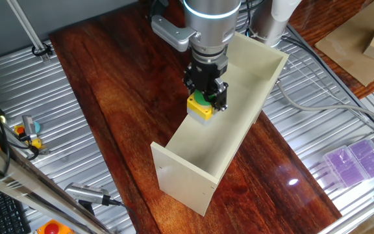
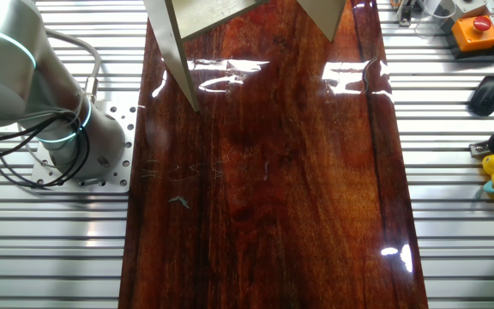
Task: Put the object on the shelf
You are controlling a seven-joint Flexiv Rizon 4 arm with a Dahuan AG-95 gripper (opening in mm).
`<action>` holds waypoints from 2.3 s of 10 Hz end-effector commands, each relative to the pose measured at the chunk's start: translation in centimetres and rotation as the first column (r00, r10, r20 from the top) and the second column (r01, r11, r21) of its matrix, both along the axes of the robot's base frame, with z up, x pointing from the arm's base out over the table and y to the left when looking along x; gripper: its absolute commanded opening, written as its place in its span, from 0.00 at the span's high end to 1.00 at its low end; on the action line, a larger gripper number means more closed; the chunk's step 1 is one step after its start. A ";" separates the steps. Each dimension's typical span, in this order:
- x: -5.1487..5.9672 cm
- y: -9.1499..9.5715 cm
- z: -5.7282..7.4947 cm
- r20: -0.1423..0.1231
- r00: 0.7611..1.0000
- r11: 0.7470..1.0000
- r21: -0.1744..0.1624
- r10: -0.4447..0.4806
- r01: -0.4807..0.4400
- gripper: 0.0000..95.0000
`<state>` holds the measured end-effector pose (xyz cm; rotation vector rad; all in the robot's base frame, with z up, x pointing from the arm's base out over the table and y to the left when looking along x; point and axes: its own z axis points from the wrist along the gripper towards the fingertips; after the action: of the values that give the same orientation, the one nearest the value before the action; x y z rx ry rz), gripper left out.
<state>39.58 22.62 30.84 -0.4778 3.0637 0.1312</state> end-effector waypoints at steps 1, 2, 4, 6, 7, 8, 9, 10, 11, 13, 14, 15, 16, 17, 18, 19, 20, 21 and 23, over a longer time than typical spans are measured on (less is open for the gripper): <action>0.1 0.1 -0.1 0.006 1.000 1.000 -0.002 0.020 -0.020 1.00; 0.1 0.1 -0.1 0.006 1.000 1.000 -0.004 0.023 -0.023 1.00; 0.1 0.1 -0.1 0.007 0.999 0.999 -0.008 0.032 -0.032 1.00; 0.1 0.2 -0.1 0.015 0.999 0.999 -0.010 0.035 -0.035 0.60; 0.1 0.2 -0.1 0.016 0.999 0.999 -0.011 0.032 -0.032 0.60; 0.1 0.3 -0.1 0.016 0.999 0.999 -0.013 0.031 -0.030 0.60; 0.1 0.4 -0.2 0.016 0.999 0.999 -0.014 0.030 -0.030 0.60; 0.2 0.5 -0.2 0.015 0.999 1.000 -0.013 0.028 -0.028 0.60; 0.2 0.5 -0.2 0.015 0.999 1.000 -0.014 0.028 -0.028 0.60; 0.2 0.5 -0.2 0.016 0.999 1.000 -0.011 0.028 -0.027 0.40; 0.2 0.5 -0.2 0.016 0.999 1.000 -0.010 0.028 -0.027 0.40; 0.2 0.5 -0.2 0.016 0.999 1.000 -0.011 0.028 -0.028 0.40; 0.2 0.5 -0.2 0.016 0.999 1.000 -0.010 0.028 -0.028 0.40; 0.2 0.5 -0.2 0.016 0.999 1.000 -0.010 0.029 -0.029 0.40; 0.2 0.5 -0.2 0.016 0.999 0.999 -0.010 0.030 -0.030 0.40; 0.2 0.5 -0.2 0.016 0.999 1.000 -0.011 0.030 -0.029 0.40; 0.2 0.5 -0.2 0.016 1.000 1.000 -0.011 0.027 -0.027 0.40; 0.2 0.5 -0.2 0.016 0.999 1.000 -0.010 0.028 -0.028 0.40; 0.2 0.5 -0.2 0.016 1.000 1.000 -0.008 0.025 -0.025 0.40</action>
<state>39.74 23.11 30.69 -0.5109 3.0463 0.1160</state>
